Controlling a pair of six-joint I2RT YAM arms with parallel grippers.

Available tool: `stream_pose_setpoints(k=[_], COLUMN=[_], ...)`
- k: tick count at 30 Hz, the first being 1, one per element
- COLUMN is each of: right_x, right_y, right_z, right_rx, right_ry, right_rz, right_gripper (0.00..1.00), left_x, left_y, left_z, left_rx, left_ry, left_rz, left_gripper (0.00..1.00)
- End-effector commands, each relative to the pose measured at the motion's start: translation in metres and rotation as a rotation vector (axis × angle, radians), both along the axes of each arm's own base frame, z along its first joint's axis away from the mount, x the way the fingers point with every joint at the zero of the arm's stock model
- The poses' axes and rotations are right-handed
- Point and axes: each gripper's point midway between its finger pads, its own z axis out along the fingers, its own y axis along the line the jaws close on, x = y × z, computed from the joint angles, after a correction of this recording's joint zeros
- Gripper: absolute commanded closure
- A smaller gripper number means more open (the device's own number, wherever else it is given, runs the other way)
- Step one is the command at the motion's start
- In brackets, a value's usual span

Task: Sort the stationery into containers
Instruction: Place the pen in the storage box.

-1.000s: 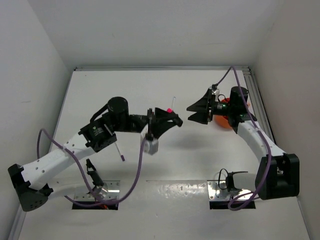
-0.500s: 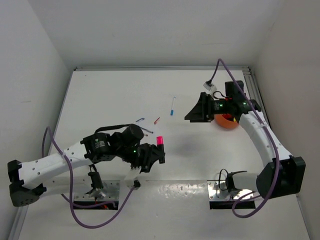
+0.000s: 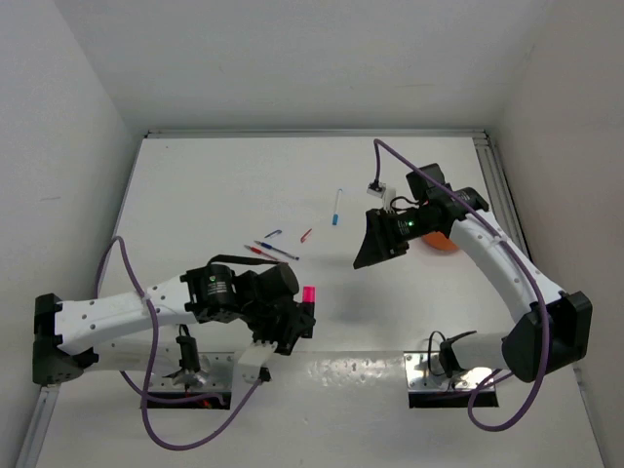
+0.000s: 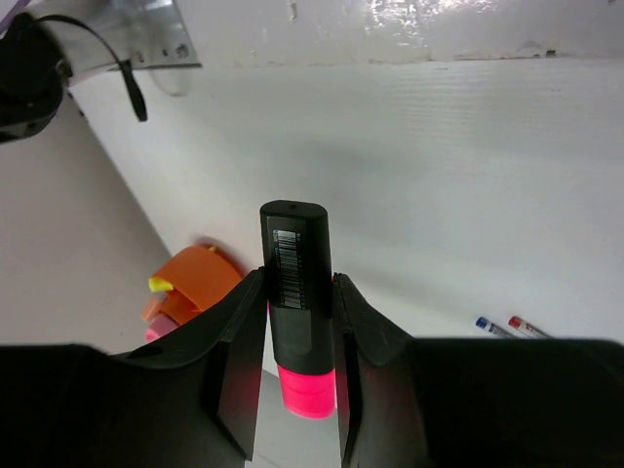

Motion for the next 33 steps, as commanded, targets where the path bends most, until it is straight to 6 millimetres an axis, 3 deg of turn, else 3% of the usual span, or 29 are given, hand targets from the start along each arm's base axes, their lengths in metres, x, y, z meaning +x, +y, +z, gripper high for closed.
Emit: stream_pose_setpoints(k=[1,4,7,14,23,27,33], right_x=[-0.013,-0.023,-0.029,-0.025,-0.041,-0.046,-0.048], right_y=[0.005,0.015,0.022,0.044,0.066,0.072,0.080], right_z=[-0.001,0.001,-0.001,0.001,-0.006,-0.014,-0.013], right_rx=[0.001,0.004,0.021,0.076,0.059,0.048,0.070], right_ry=[-0.009,-0.015,0.034,0.093,0.090,0.115,0.139], right_rz=[0.084,0.145,0.164,0.199,0.310,0.332,0.349], right_gripper=[0.38,0.27,0.24,0.23,0.23,0.27,0.41], left_x=[-0.014,-0.017,-0.020,-0.022,-0.025,-0.027,-0.028], left_y=[-0.018,-0.024,-0.028,-0.040,-0.051,-0.053,-0.058], left_z=[0.014,0.011,0.008,0.008,0.008,0.008,0.007], left_rx=[-0.041,-0.034,-0.034,-0.045,-0.078,-0.083,-0.091], left_ry=[-0.301,-0.311,-0.324,-0.349,-0.368,-0.370,-0.383], left_rz=[-0.442,-0.462,-0.478,-0.504,-0.534,-0.536,-0.546], left_gripper=[1.00,1.00,1.00,1.00,1.00,1.00,1.00])
